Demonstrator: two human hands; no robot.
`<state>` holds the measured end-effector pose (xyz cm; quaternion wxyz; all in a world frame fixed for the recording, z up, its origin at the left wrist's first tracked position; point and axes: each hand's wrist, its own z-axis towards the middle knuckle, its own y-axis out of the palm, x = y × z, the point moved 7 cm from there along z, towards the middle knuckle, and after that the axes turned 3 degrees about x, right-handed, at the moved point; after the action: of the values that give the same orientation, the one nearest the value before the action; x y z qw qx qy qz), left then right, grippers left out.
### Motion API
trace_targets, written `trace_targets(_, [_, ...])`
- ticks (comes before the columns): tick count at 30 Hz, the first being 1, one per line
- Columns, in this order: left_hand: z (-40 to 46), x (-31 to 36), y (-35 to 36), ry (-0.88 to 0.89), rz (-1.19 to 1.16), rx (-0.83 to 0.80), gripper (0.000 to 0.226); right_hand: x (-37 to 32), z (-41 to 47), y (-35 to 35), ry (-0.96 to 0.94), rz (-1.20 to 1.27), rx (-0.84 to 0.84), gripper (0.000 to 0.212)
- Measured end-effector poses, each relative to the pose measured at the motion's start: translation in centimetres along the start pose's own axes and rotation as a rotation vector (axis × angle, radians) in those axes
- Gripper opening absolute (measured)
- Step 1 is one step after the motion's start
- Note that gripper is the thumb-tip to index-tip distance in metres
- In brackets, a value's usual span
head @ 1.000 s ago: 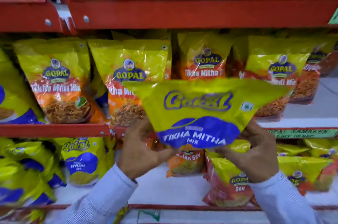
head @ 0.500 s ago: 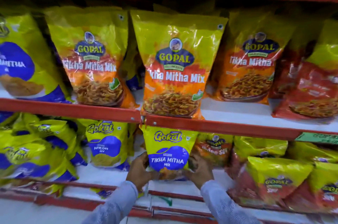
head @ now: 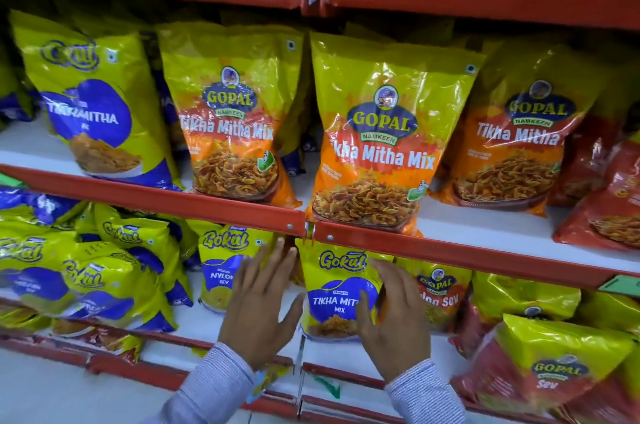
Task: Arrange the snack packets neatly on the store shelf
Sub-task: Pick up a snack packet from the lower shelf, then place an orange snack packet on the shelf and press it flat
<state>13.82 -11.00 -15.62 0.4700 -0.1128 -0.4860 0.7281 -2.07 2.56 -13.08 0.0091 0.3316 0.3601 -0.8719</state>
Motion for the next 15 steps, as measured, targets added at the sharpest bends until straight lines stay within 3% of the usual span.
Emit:
trace_targets(3, [1.9, 1.6, -6.6, 0.108, 0.143, 0.183, 0.063, -7.4, 3.3, -1.7, -0.318, -0.064, 0.102, 0.053])
trace_targets(6, [4.3, 1.3, -11.1, 0.107, 0.215, 0.311, 0.066, -12.3, 6.7, -1.2, -0.422, -0.099, 0.095, 0.062])
trace_targets(11, [8.0, -2.8, -14.9, 0.0, 0.176, 0.372, 0.075, -15.9, 11.1, 1.7, -0.322, -0.131, -0.05, 0.077])
trace_targets(15, [11.1, -8.3, -15.3, -0.22, -0.036, 0.274, 0.096, -16.1, 14.4, 4.7, -0.07, -0.097, -0.295, 0.091])
